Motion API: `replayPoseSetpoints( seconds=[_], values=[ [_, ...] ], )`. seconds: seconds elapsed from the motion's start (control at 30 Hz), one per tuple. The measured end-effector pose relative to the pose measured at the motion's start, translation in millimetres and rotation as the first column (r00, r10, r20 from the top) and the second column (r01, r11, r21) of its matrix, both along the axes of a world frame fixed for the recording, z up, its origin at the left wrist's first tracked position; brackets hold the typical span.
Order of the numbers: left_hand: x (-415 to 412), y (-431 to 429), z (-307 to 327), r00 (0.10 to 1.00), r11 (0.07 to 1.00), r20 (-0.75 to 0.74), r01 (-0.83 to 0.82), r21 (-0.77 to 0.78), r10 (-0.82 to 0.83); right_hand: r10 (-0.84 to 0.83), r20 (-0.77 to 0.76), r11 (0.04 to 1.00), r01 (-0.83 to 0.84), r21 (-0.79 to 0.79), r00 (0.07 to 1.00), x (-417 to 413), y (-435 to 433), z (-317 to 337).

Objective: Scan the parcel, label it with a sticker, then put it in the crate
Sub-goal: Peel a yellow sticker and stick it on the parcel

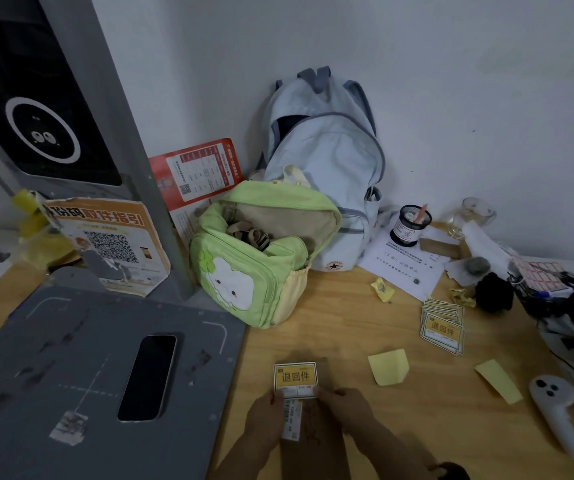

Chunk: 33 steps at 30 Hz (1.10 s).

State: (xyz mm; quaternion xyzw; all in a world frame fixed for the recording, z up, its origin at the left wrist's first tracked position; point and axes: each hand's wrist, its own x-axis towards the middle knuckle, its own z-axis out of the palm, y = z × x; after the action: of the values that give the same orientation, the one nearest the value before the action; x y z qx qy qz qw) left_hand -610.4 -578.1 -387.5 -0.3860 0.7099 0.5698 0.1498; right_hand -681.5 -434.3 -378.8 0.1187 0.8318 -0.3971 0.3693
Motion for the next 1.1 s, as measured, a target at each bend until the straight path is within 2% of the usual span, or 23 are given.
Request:
replayPoseSetpoints(
  seconds=[0.17,0.4,0.53,0.83,0.97,1.1],
  values=[
    [3,4,3,0.994,0.993,-0.03,-0.104,0.049,0.105,-0.097,-0.01,0.983,0.094,-0.155,0.995,13,0,0],
    [-5,7,27,0.957,0.964,-0.144,-0.234,0.127,0.251,-0.197,0.006,0.944,0.191,-0.269,0.98,8,-3,31],
    [-16,6,55,0.939,0.966,-0.241,-0.218,0.138,0.246,-0.266,-0.071,0.911,0.226,-0.346,0.961,-2,-9,57],
    [-25,15,127,0.87,0.935,-0.357,-0.275,0.223,0.341,-0.343,-0.161,0.833,0.22,-0.508,0.925,-13,-5,130],
    [-28,27,174,0.834,0.943,-0.444,-0.256,0.215,0.328,-0.365,-0.146,0.763,0.206,-0.612,0.919,-16,8,167],
    [-31,38,226,0.784,0.926,-0.502,-0.249,0.284,0.365,-0.384,-0.155,0.711,0.185,-0.679,0.91,-18,23,211]
  ],
)
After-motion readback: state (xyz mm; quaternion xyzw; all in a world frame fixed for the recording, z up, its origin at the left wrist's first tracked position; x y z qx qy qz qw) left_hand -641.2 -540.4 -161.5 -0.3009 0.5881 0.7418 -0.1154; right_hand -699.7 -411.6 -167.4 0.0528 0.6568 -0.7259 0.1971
